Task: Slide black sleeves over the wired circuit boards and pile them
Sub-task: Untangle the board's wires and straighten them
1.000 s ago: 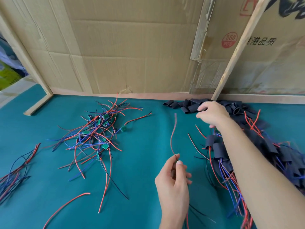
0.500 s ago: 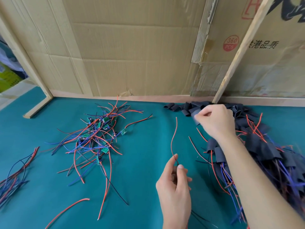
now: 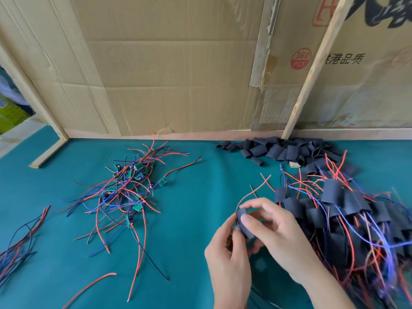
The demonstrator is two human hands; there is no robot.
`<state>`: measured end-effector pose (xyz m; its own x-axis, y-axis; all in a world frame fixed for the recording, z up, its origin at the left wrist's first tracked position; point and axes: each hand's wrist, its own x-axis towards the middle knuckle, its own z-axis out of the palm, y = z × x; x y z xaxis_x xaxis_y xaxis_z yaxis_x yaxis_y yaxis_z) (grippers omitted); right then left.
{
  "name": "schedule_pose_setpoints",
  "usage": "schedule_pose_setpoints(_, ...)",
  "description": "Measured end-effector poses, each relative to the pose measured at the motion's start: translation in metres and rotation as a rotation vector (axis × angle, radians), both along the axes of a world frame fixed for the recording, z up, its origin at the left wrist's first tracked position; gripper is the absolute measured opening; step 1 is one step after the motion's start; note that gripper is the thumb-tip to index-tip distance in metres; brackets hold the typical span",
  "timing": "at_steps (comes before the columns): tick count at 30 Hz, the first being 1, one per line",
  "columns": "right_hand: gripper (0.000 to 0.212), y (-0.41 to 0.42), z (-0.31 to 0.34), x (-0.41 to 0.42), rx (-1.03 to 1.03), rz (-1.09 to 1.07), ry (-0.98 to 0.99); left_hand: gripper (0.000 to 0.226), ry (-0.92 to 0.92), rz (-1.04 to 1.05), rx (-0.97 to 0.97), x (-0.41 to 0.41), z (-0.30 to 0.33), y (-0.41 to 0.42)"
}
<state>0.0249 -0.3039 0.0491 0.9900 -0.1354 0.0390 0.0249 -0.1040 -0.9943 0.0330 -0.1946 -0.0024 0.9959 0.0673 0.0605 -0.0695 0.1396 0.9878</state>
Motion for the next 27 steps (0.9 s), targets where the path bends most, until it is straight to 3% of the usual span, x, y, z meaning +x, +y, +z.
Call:
schedule_pose_setpoints(6, 0.042, -0.019, -0.002, -0.002, 0.044, 0.100, 0.059, 0.032, 0.018, 0.024, 0.015, 0.001, 0.001, -0.001)
schedule_pose_setpoints(12, 0.056, -0.028, 0.001, -0.002, 0.037, -0.095, -0.068, 0.034, 0.018, 0.044, -0.003, -0.001, 0.002, -0.003)
schedule_pose_setpoints(19, 0.047, -0.051, 0.018, -0.028, 0.277, -0.348, -0.348, 0.034, 0.038, 0.068, -0.026, 0.000, 0.001, -0.003)
schedule_pose_setpoints(27, 0.037, -0.038, 0.026, -0.038, 0.267, -0.570, -0.499, 0.033, 0.038, 0.066, -0.030, -0.002, 0.002, -0.004)
